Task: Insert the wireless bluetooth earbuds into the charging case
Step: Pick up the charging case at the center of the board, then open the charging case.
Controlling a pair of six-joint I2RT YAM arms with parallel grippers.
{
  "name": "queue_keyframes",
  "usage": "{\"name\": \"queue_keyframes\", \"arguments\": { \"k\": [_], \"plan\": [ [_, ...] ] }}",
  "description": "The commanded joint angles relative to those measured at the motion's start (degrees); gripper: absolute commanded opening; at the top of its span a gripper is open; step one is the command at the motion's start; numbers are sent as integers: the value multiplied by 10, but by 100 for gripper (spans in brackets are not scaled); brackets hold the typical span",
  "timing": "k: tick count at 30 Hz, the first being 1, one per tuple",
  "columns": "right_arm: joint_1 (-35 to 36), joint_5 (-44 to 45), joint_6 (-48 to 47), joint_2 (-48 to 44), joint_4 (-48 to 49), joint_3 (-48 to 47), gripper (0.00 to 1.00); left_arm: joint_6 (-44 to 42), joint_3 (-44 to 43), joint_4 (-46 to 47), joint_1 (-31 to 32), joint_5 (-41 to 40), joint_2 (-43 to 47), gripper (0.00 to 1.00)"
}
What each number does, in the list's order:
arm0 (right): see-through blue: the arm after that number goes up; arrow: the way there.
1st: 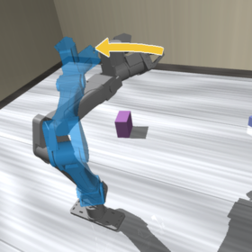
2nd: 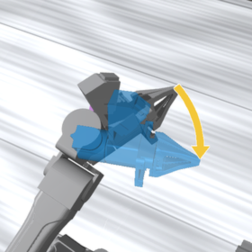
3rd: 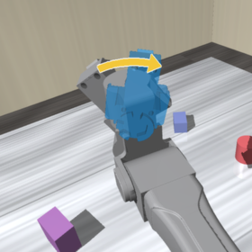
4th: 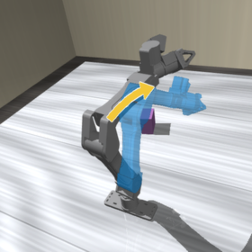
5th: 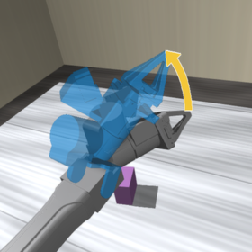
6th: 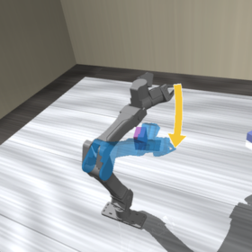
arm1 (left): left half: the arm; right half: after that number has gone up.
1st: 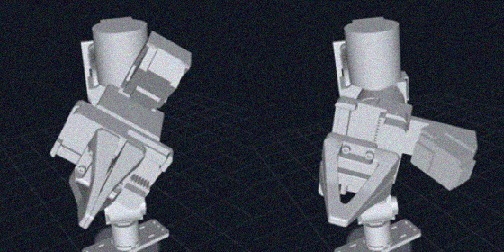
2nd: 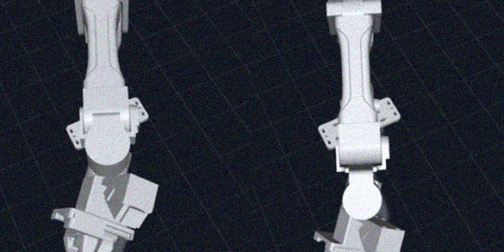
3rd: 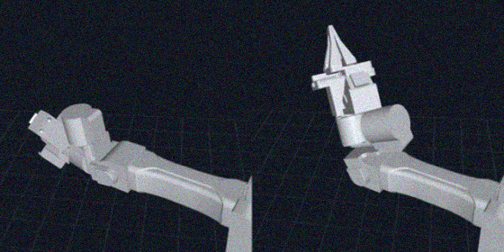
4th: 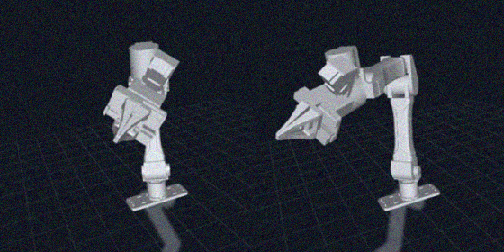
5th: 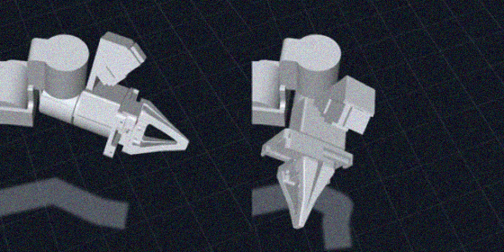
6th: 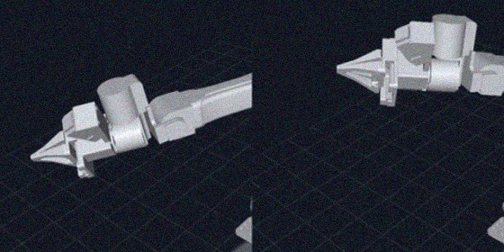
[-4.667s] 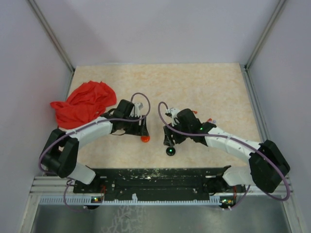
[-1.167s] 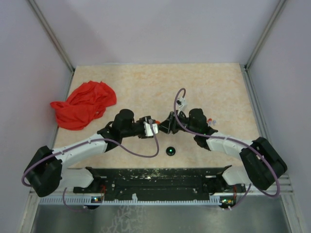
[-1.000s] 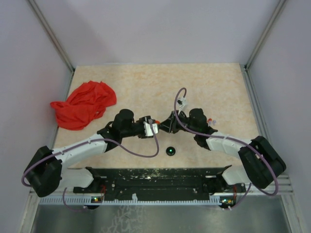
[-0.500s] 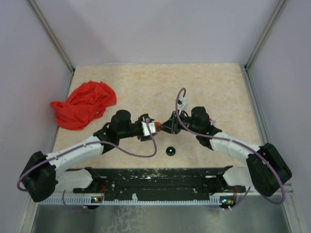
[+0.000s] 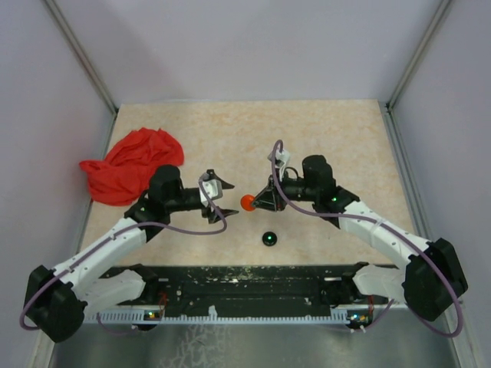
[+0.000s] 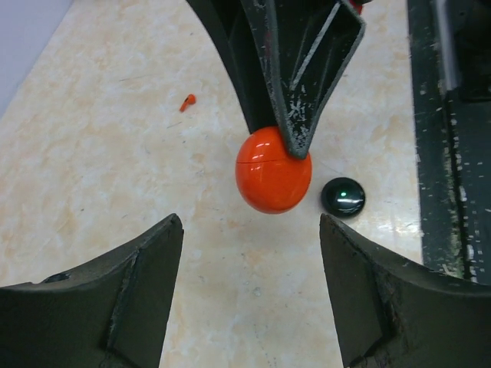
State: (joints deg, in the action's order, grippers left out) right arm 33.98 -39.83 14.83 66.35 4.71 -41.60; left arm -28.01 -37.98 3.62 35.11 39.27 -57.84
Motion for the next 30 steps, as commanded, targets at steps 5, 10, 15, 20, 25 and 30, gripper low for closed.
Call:
{"name": "queue_keyframes", "arguments": {
  "k": [5, 10, 15, 20, 25, 30],
  "plan": [
    [-1, -80, -100, -20, -16, -59, 0, 97, -12, 54, -29, 171, -15, 75],
    [1, -88, -115, -12, -11, -72, 0, 150, -18, 87, -36, 186, -43, 69],
    [6, -97, -126, -10, -1, -75, 0, 182, -33, 90, -40, 189, -72, 63],
    [12, -100, -132, -3, 16, -71, 0, 210, -32, 118, -41, 224, -80, 55],
    [14, -102, -142, 1, 25, -67, 0, 227, -33, 130, -44, 248, -84, 50],
    [15, -99, -145, 3, 36, -66, 0, 240, -39, 130, -49, 251, -96, 46]
  ]
}}
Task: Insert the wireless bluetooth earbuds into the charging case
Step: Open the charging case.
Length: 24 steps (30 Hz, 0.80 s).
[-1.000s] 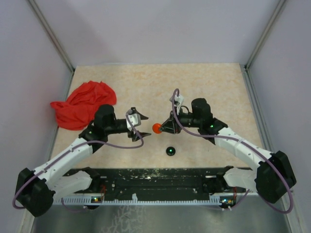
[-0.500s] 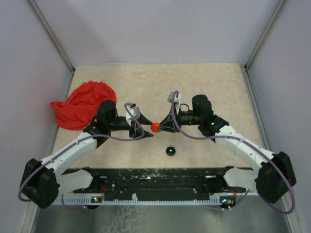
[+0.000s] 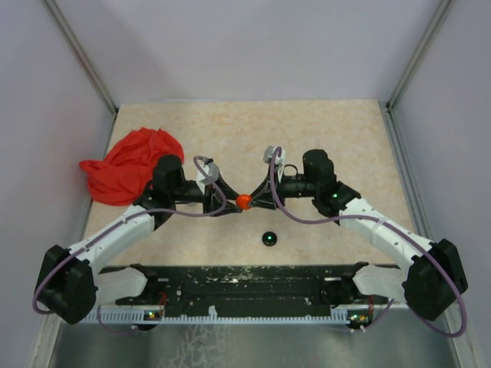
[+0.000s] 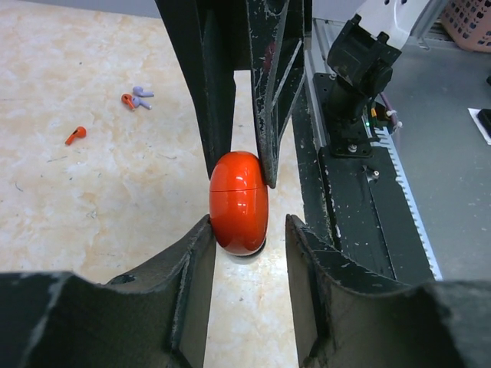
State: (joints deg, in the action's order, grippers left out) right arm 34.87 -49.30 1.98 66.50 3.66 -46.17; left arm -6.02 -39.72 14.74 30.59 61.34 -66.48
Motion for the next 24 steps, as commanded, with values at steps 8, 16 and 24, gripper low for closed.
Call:
{"name": "queue_keyframes", "arguments": {
  "k": [8, 16, 24],
  "plan": [
    [23, 25, -40, 3, 34, -24, 0, 44, -31, 20, -3, 18, -31, 41],
    [23, 40, -45, -10, 32, -16, 0, 29, -30, 8, -6, 10, -20, 13],
    [23, 48, -43, -13, 14, -21, 29, -48, -29, -42, -5, 25, -3, 1]
  ]
}}
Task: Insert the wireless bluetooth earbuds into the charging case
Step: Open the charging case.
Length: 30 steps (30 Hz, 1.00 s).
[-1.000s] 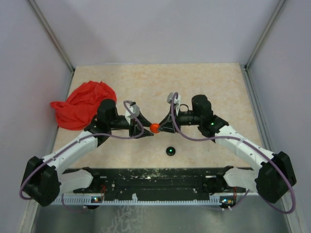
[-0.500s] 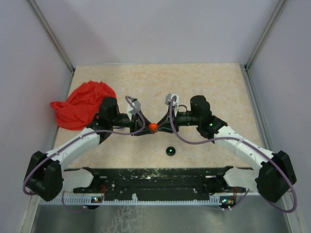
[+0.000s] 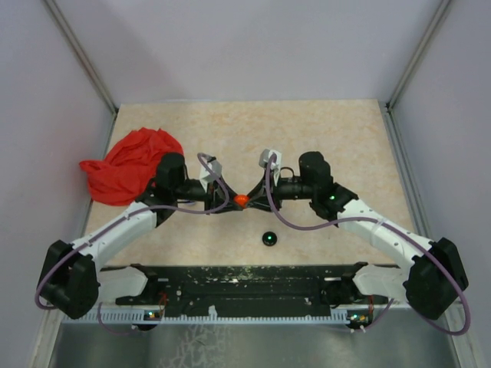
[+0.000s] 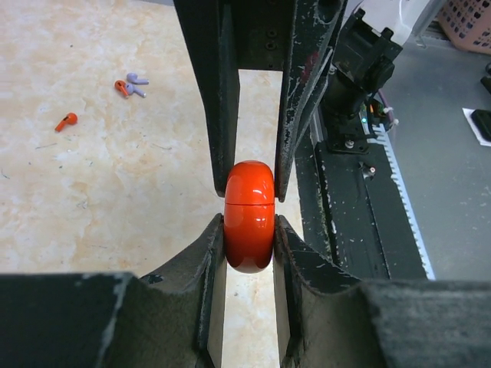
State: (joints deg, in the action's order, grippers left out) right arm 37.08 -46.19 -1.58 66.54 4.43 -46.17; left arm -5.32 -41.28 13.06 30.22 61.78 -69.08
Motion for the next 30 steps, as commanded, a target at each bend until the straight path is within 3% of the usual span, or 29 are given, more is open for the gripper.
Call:
{"name": "queue_keyframes", "arguments": {
  "k": [1, 13, 22, 30],
  "plan": [
    [2, 19, -7, -15, 4, -22, 30, -68, -11, -30, -2, 23, 28, 1],
    [-6, 45, 9, -26, 4, -26, 34, -115, -7, -59, -2, 49, 41, 1],
    [-10, 119, 31, -31, -12, -35, 37, -131, 2, -50, -2, 45, 46, 1],
    [-16, 160, 43, -42, -42, -46, 38, -117, 20, -16, -2, -2, 56, 1]
  ]
}}
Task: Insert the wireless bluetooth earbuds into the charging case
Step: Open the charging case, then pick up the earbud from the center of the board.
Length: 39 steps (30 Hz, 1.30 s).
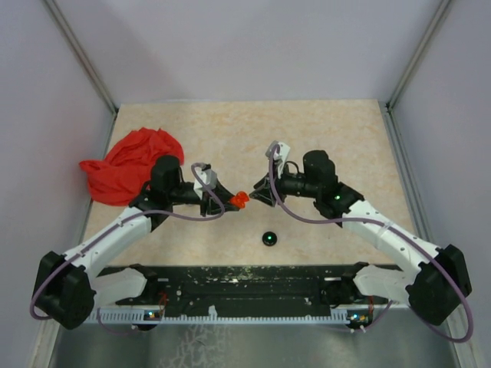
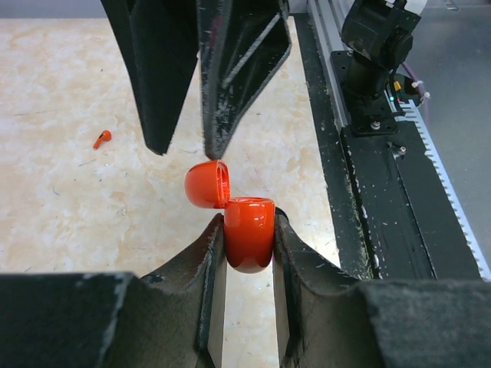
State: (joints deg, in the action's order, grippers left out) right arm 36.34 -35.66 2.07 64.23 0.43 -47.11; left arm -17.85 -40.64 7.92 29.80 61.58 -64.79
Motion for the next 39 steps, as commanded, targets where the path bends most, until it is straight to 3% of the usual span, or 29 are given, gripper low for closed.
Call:
{"name": "queue_keyframes", "arguments": {
  "k": [1, 9, 16, 23, 27, 39],
  "plan": [
    [-11, 64, 9, -20, -8, -39, 38, 17, 17, 47, 2, -9, 12, 1],
    [-23, 176, 21, -20, -92, -67, 41, 73, 31, 98, 2, -146, 25, 1],
    [-69, 282, 35, 41, -196, -117, 41, 88, 64, 131, 2, -231, 75, 1],
    [-157, 319, 56, 128, -222, -138, 41, 99, 103, 187, 2, -244, 110, 1],
    [-204, 315, 63, 168, -220, -150, 41, 97, 88, 170, 2, -247, 102, 1],
    [-224, 404, 3, 334, -237, -205, 41, 97, 56, 122, 0, -253, 76, 1]
  ]
}}
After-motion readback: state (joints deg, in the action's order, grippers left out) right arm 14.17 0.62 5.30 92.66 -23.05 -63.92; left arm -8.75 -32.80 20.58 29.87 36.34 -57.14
